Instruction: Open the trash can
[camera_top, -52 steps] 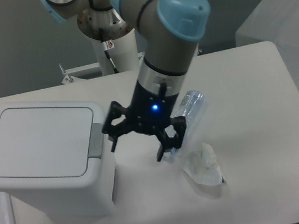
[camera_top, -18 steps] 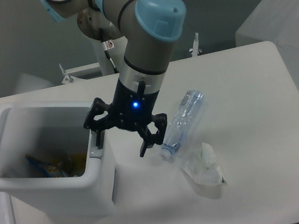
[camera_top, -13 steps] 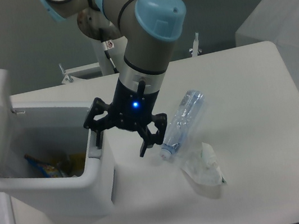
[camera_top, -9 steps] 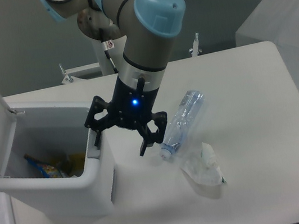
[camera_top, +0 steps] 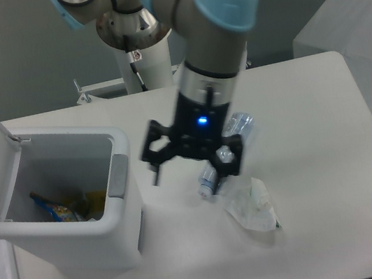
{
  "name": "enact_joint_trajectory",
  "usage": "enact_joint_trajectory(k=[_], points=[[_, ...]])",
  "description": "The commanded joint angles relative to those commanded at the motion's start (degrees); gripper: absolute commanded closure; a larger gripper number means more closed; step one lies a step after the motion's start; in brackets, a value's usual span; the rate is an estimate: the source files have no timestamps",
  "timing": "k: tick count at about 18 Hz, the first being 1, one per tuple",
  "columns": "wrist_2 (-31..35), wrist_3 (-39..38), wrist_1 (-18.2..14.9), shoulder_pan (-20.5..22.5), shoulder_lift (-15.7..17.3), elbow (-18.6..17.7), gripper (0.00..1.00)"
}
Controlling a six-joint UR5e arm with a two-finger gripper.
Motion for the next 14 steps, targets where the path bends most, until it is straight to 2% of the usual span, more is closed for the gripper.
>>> enact_joint_trajectory(k=[5,12,14], points=[[4.8,8.8,0.2,3.9,-4.2,-0.1,0.00],[12.2,20.0,0.0,6.3,-8.6,0.9,0.00],[14.3,20.8,-0.2,6.3,-9.8,1.2,0.00]])
